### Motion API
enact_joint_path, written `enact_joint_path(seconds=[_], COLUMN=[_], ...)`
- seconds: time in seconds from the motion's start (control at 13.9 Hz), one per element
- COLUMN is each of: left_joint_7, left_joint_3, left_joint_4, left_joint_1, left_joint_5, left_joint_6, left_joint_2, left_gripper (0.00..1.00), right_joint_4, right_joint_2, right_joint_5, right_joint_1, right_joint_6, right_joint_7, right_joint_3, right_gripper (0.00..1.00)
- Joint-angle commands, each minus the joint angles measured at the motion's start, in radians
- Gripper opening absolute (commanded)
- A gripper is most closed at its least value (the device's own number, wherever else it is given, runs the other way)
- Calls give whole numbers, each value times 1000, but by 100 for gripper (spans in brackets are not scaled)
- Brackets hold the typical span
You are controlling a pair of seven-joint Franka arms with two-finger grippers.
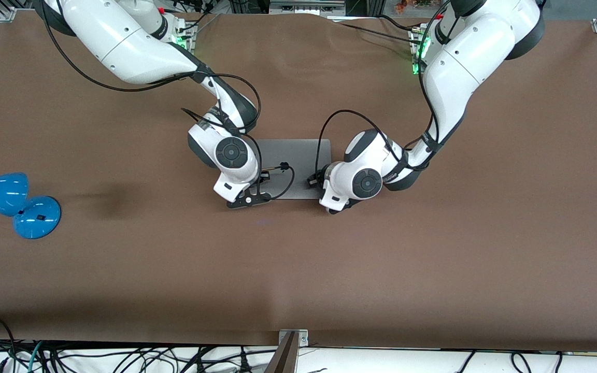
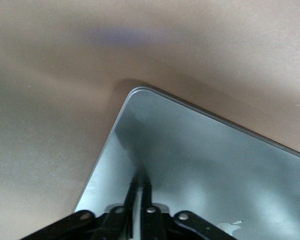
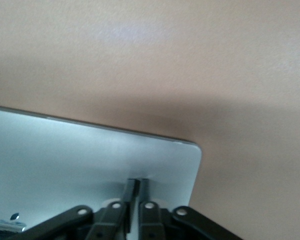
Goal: Close laptop with both arms from behind
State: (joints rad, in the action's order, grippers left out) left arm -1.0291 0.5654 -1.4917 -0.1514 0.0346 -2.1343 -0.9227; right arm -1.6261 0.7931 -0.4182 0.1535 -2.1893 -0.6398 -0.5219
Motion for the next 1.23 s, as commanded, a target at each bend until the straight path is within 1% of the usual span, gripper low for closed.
enact_joint_path(seconds=[0.0,0.14,0.29,0.43,0.58,0.65,0.79,0.87,1.01,1.15], left_joint_7=[-11,-11,3,131,295,326,383,427,550,663], left_joint_3=[-18,-13,-15,-28,-88,-114,-159,-186,-257,-346], left_joint_4=[25,24,13,7,-2,-19,-67,-103,-186,-286], left_joint_1=[1,18,29,36,50,50,52,52,52,52], left_joint_5=[-55,-52,-50,-53,-36,-33,-33,-33,-27,-4], left_joint_6=[3,90,236,380,500,534,554,554,553,545], left_joint_2=[5,68,174,296,414,473,580,643,764,879], left_gripper=[100,100,100,100,100,100,100,100,100,100], right_joint_4=[28,25,26,25,25,25,26,26,29,54], right_joint_2=[2,-15,-35,-73,-103,-121,-159,-181,-227,-259], right_joint_5=[-11,-10,-10,-8,-1,36,106,120,125,125], right_joint_1=[-22,-49,-67,-86,-115,-129,-167,-187,-219,-252], right_joint_6=[-3,8,48,89,124,141,167,198,276,341], right_joint_7=[-6,2,5,5,6,11,92,138,186,225], right_joint_3=[-9,-12,-18,-18,-18,-18,-17,-17,-17,-14], right_gripper=[100,100,100,100,100,100,100,100,100,100])
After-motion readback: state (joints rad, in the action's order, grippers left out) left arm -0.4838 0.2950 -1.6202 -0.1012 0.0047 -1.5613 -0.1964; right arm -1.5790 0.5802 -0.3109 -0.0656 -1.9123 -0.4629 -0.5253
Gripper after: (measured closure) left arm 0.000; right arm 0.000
